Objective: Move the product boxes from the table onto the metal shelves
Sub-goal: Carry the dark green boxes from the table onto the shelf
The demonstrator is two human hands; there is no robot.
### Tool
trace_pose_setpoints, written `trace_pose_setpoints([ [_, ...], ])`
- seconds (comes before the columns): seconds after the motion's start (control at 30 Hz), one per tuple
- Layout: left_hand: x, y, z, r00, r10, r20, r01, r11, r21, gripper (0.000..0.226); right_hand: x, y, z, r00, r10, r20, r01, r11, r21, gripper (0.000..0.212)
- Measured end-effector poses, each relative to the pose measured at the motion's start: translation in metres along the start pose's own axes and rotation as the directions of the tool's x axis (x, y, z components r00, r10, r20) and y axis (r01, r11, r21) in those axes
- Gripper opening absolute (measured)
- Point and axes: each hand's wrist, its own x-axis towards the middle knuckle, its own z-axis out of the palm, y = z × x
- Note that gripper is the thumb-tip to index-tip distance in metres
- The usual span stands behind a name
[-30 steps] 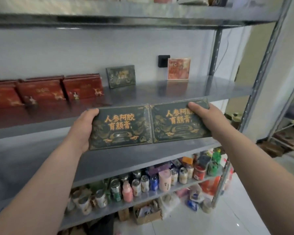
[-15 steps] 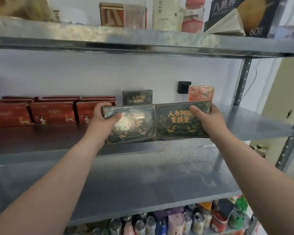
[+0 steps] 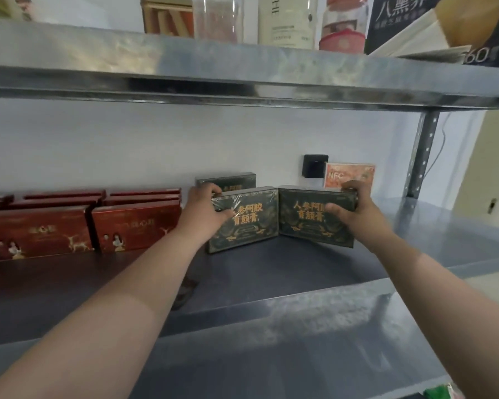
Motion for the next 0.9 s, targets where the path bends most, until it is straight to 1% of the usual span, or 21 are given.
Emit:
trace_pose_setpoints([
  [0.07, 0.01, 0.002, 0.002, 0.993, 0.117, 0.008, -0.116, 0.972, 0.205, 0.052, 0.009, 0.003, 0.001, 1.0, -0.014, 0.01, 0.014, 0.999, -0.032, 0.058],
  [0.1, 0.013, 0.005, 0.004, 0.985, 0.168, 0.031, -0.168, 0.921, 0.351, 0.055, 0.013, 0.003, 0.001, 1.0, -0.016, 0.015, 0.017, 0.999, -0.043, 0.058],
  [0.13, 0.017, 0.008, 0.006, 0.979, 0.193, 0.072, -0.203, 0.846, 0.494, 0.061, 0.018, 0.003, 0.002, 1.0, -0.016, 0.025, 0.017, 0.998, -0.053, 0.058],
  [0.17, 0.02, 0.012, 0.008, 0.974, 0.191, 0.121, -0.225, 0.763, 0.606, 0.068, 0.022, 0.003, 0.003, 0.999, -0.029, 0.045, 0.032, 0.997, -0.076, 0.056],
  [0.2, 0.022, 0.016, 0.011, 0.971, 0.168, 0.167, -0.237, 0.696, 0.678, 0.076, 0.028, 0.003, 0.004, 0.996, -0.05, 0.069, 0.059, 0.99, -0.125, 0.054],
  [0.23, 0.024, 0.019, 0.016, 0.969, 0.145, 0.198, -0.244, 0.652, 0.718, 0.082, 0.034, 0.004, 0.005, 0.992, -0.08, 0.094, 0.098, 0.973, -0.207, 0.051],
  [0.3, 0.027, 0.023, 0.028, 0.971, 0.124, 0.206, -0.238, 0.62, 0.748, 0.088, 0.046, 0.005, 0.008, 0.977, -0.16, 0.143, 0.204, 0.898, -0.39, 0.048],
  [0.33, 0.03, 0.022, 0.032, 0.973, 0.128, 0.191, -0.229, 0.614, 0.755, 0.088, 0.05, 0.005, 0.011, 0.964, -0.212, 0.158, 0.263, 0.831, -0.489, 0.047],
  [0.4, 0.036, 0.02, 0.039, 0.977, 0.131, 0.169, -0.214, 0.598, 0.773, 0.089, 0.057, 0.003, 0.02, 0.93, -0.321, 0.18, 0.354, 0.642, -0.68, 0.045],
  [0.43, 0.039, 0.019, 0.041, 0.978, 0.127, 0.168, -0.211, 0.589, 0.781, 0.09, 0.059, 0.004, 0.025, 0.913, -0.359, 0.196, 0.376, 0.546, -0.749, 0.046],
  [0.5, 0.044, 0.017, 0.046, 0.979, 0.126, 0.161, -0.205, 0.572, 0.794, 0.091, 0.065, 0.007, 0.037, 0.895, -0.358, 0.265, 0.401, 0.389, -0.829, 0.058],
  [0.53, 0.046, 0.017, 0.048, 0.98, 0.131, 0.151, -0.198, 0.569, 0.798, 0.09, 0.07, 0.01, 0.043, 0.896, -0.328, 0.3, 0.409, 0.343, -0.846, 0.068],
  [0.57, 0.048, 0.016, 0.05, 0.982, 0.133, 0.137, -0.188, 0.569, 0.801, 0.089, 0.076, 0.011, 0.048, 0.897, -0.303, 0.323, 0.415, 0.317, -0.853, 0.077],
  [0.6, 0.049, 0.015, 0.053, 0.984, 0.131, 0.123, -0.176, 0.569, 0.803, 0.088, 0.084, 0.012, 0.051, 0.898, -0.29, 0.331, 0.415, 0.311, -0.855, 0.081],
  [0.63, 0.049, 0.013, 0.055, 0.986, 0.123, 0.111, -0.161, 0.567, 0.808, 0.088, 0.091, 0.012, 0.054, 0.901, -0.282, 0.329, 0.412, 0.324, -0.852, 0.08],
  [0.73, 0.048, 0.005, 0.062, 0.991, 0.112, 0.072, -0.123, 0.564, 0.817, 0.086, 0.115, 0.016, 0.062, 0.905, -0.275, 0.325, 0.41, 0.362, -0.837, 0.065],
  [0.8, 0.048, -0.002, 0.063, 0.99, 0.132, 0.044, -0.114, 0.588, 0.801, 0.082, 0.127, 0.021, 0.068, 0.899, -0.287, 0.332, 0.422, 0.358, -0.833, 0.06],
  [0.9, 0.046, -0.011, 0.063, 0.989, 0.15, 0.019, -0.108, 0.617, 0.78, 0.085, 0.144, 0.032, 0.082, 0.884, -0.315, 0.346, 0.445, 0.335, -0.831, 0.06],
])
